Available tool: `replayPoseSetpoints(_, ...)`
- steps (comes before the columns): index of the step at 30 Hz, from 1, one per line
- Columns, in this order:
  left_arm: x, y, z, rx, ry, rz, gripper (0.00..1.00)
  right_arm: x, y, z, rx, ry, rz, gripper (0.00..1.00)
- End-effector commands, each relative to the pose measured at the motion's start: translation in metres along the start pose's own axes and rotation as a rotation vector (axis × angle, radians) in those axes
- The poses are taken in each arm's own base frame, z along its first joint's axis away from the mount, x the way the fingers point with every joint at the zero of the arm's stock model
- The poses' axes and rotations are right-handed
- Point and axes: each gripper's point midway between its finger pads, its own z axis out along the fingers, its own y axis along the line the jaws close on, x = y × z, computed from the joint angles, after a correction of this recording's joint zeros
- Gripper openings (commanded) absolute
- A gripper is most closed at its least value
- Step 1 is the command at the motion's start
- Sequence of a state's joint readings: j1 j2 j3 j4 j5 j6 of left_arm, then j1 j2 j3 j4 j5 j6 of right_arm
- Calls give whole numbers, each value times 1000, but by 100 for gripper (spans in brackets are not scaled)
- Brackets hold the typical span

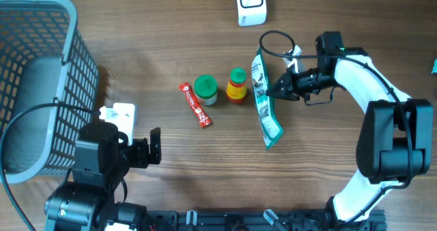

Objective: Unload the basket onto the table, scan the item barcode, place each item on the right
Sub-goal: 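Lift the gloves bag upright and swing it toward the scanner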

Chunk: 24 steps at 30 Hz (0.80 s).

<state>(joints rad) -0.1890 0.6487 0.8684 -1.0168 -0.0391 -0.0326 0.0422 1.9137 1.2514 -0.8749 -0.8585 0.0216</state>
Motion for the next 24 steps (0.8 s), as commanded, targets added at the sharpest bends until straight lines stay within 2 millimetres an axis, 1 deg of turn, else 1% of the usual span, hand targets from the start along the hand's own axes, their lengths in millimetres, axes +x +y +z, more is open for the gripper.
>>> replayPoseSetpoints(1,1,-2,0,8,-2,-5,100,1,-18,2,80,9,23,8)
replayPoseSetpoints(9,1,-2,0,8,-2,-6,100,-5,-8,-7,86,9,19,20)
replayPoseSetpoints(10,1,-2,0,8,-2,-5,100,-5,-7,-8,86,9,20,24)
replayPoseSetpoints(14,1,-2,0,8,-2,-6,100,-1,-6,-10,86,26,37,44)
replayPoseSetpoints(16,1,-2,0,8,-2,-5,100,1,-6,-10,87,35,46,46)
replayPoseSetpoints(19,1,-2,0,8,-2,-6,100,4,-5,-10,86,45,53,52)
replayPoseSetpoints(24,1,-2,0,8,-2,-6,100,10,-1,-9,67,66,57,52)
